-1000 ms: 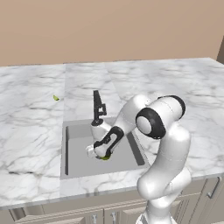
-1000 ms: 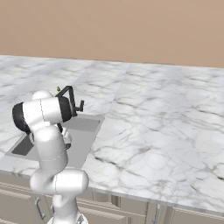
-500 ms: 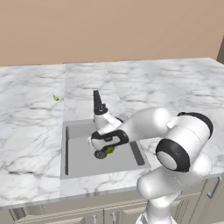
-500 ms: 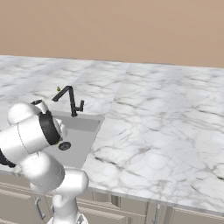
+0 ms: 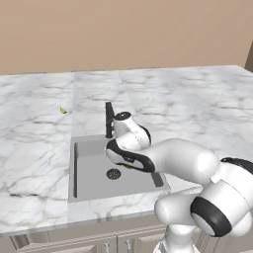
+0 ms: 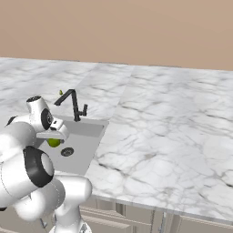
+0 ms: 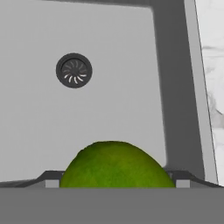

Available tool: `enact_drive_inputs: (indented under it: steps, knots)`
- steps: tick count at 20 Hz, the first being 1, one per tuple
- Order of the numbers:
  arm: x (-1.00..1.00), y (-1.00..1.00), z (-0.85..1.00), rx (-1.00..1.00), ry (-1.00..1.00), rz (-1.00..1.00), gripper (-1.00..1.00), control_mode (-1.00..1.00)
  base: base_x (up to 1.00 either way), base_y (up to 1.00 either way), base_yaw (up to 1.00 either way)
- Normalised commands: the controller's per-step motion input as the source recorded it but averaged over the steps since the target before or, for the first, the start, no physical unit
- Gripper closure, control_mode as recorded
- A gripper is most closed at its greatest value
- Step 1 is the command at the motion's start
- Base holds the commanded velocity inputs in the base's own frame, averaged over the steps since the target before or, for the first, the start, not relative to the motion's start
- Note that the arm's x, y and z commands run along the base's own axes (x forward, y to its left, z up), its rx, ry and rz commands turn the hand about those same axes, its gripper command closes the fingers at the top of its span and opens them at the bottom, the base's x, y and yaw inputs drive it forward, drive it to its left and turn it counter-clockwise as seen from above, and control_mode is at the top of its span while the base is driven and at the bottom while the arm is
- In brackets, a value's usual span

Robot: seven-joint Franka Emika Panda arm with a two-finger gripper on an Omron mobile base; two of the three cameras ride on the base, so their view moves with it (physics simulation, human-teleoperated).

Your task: Turn on the sink faucet. Then move the lime from the counter to the sink. Turn off the sink. Move the vegetable from the sink to the pot next to the stove. Finally move the pot to the front left burner.

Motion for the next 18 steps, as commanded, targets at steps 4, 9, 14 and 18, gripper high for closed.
enact_drive_inputs:
  steps: [4,9,14,18]
  knots:
    - [-0.10,-0.20,0.58,0.00,0.00,-0.06,1.00,-1.00,0.00,0.00,0.00]
    - [-0.02,-0.01,0.23,0.00,0.00,-0.01,1.00,-1.00,0.00,0.00,0.00]
    - [0.00,0.00,0.00,0.00,0.00,0.00,1.00,-1.00,0.00,0.00,0.00]
    - [0.00,0.01,0.00,0.00,0.00,-0.01,1.00,1.00,-0.15,0.00,-0.18]
